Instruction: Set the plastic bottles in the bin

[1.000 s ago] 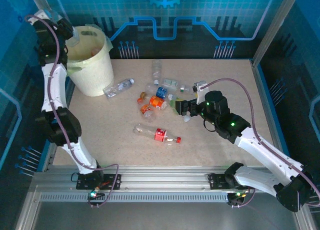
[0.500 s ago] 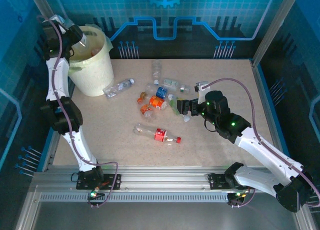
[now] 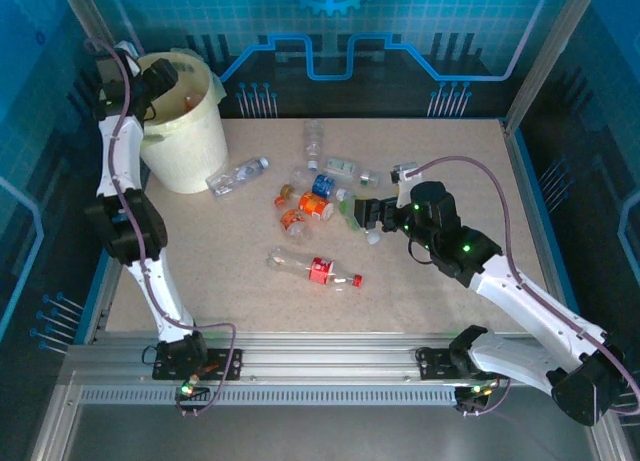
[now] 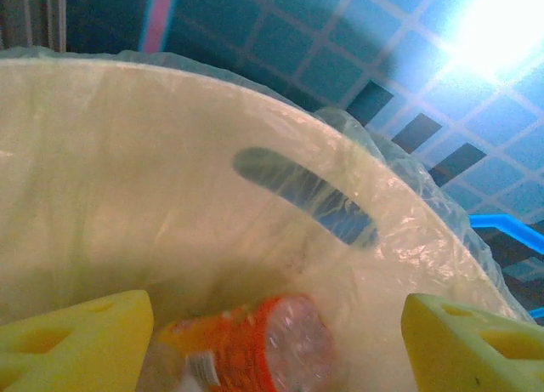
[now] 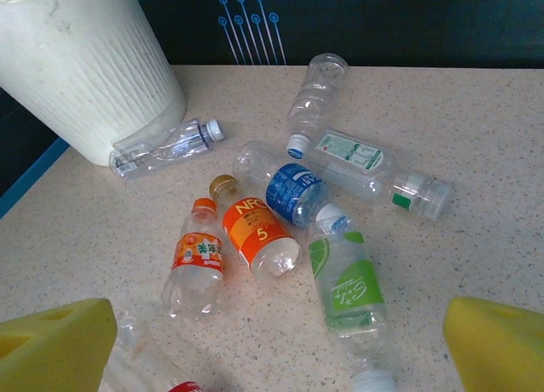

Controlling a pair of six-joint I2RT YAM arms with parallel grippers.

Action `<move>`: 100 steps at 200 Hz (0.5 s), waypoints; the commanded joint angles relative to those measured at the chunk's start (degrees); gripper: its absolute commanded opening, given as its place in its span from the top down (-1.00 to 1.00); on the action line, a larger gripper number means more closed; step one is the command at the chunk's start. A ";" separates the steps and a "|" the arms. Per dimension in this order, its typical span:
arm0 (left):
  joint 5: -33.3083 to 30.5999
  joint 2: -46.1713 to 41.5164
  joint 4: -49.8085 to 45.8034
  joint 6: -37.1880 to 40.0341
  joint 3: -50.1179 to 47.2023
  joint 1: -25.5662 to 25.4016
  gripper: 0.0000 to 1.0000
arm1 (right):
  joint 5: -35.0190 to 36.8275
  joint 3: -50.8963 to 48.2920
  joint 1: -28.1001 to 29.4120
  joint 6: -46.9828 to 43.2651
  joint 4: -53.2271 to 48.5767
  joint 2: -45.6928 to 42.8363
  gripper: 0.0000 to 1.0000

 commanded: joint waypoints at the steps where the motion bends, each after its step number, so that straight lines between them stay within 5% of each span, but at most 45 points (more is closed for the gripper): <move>1: -1.06 -4.20 -1.01 1.72 0.41 -1.73 -0.59 | 1.09 0.61 -0.90 1.47 -0.58 0.29 -1.00; 39: -4.28 -8.20 -0.81 2.52 -1.15 -4.10 -0.62 | 1.98 0.45 -1.11 2.30 -0.85 -0.10 -0.99; 100: -5.79 -22.31 10.77 2.98 -15.93 -8.57 -0.98 | 3.25 -0.35 -1.32 3.29 -1.06 -0.73 -0.99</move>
